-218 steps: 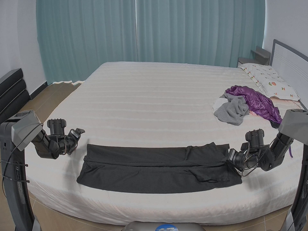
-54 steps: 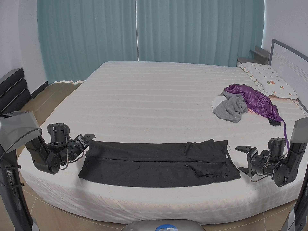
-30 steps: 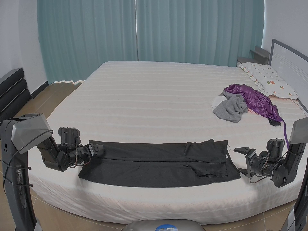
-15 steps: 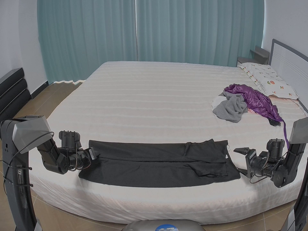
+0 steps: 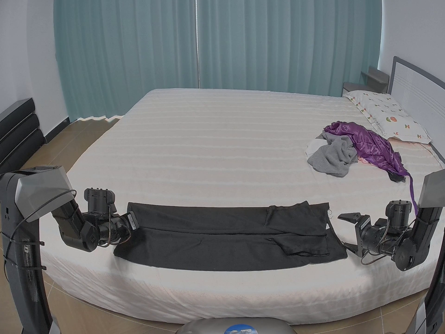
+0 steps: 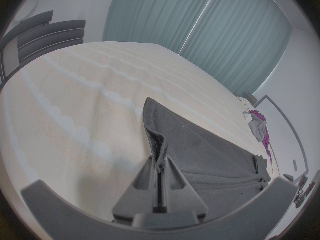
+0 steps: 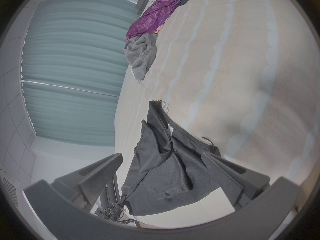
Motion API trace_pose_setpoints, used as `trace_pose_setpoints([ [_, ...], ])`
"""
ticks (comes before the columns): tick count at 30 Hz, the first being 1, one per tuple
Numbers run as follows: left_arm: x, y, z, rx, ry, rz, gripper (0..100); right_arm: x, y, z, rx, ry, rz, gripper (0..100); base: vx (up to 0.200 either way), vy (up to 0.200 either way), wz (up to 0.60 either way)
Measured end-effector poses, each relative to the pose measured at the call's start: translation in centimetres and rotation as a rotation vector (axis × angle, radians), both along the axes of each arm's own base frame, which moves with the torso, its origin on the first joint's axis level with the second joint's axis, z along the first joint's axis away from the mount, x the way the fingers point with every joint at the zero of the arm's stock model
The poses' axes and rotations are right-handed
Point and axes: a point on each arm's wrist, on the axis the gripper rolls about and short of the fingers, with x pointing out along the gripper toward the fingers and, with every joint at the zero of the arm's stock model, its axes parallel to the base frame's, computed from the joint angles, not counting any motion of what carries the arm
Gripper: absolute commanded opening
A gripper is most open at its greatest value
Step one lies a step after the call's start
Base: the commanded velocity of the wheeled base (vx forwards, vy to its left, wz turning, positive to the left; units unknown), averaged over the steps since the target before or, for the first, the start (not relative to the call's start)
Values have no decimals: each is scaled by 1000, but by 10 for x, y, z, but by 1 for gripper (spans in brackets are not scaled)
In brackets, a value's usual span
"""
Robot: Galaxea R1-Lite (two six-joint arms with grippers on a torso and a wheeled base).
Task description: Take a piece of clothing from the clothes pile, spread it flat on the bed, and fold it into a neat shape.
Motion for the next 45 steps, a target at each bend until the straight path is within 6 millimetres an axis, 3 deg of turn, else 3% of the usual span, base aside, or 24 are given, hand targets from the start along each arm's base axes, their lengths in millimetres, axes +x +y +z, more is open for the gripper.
trace_pose_setpoints([
  [29, 9, -5, 16, -96, -93, 50, 0, -1, -1, 2, 1, -24, -6, 100, -41, 0, 0],
  [45, 9, -21, 23, -132, -104, 36, 0, -3, -1, 0, 2, -22, -6, 100, 0, -200, 0],
])
